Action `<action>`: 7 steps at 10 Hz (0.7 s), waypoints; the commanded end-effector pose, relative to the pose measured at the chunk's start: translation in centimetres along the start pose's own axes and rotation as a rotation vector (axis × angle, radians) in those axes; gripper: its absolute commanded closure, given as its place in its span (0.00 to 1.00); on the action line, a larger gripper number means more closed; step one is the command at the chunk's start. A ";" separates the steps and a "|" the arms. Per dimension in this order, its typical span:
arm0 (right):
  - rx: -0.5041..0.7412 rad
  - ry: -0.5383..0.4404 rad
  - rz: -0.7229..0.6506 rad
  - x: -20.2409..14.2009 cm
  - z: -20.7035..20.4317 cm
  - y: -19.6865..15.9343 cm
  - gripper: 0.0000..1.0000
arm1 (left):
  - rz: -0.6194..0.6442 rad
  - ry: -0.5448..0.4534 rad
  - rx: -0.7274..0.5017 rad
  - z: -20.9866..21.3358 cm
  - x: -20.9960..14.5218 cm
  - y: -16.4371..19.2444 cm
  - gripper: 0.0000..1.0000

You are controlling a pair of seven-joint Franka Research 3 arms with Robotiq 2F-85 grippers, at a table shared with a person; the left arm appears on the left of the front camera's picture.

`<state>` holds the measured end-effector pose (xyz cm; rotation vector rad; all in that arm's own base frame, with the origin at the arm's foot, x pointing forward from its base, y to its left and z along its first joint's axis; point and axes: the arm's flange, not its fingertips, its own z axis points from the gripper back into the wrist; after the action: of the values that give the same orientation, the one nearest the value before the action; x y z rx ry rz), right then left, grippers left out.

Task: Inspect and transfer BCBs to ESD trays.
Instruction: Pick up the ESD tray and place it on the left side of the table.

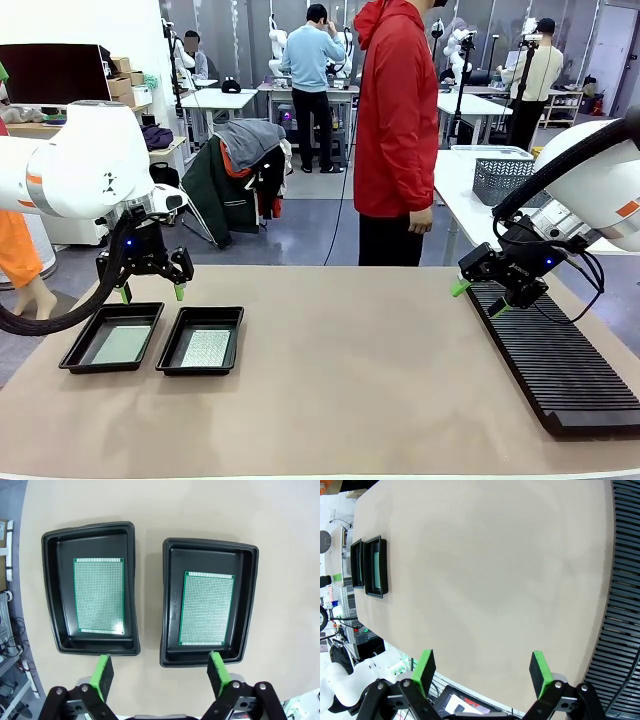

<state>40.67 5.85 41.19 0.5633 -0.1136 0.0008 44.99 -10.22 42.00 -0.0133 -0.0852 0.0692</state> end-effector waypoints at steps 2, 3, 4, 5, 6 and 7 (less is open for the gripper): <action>0.000 -0.008 -0.012 0.0 -0.1 0.3 0.00 | 0.000 -0.006 -0.002 -0.2 -0.1 0.0 0.00; 0.000 -0.008 -0.012 0.0 -0.1 0.3 0.00 | 0.000 -0.006 -0.002 -0.2 -0.1 0.0 0.00; 0.000 -0.008 -0.012 0.0 -0.1 0.3 0.00 | 0.000 -0.006 -0.002 -0.2 -0.1 0.0 0.00; 0.000 -0.008 -0.012 0.0 -0.1 0.3 0.00 | 0.000 -0.006 -0.002 -0.2 -0.1 0.0 0.00; 0.000 -0.008 -0.012 0.0 -0.1 0.3 0.00 | 0.000 -0.006 -0.002 -0.2 -0.1 0.0 0.00; 0.000 -0.008 -0.012 0.0 -0.1 0.3 0.00 | 0.000 -0.006 -0.002 -0.2 -0.1 0.0 0.00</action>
<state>40.67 5.85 41.19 0.5633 -0.1136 0.0008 44.99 -10.22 42.00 -0.0133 -0.0852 0.0692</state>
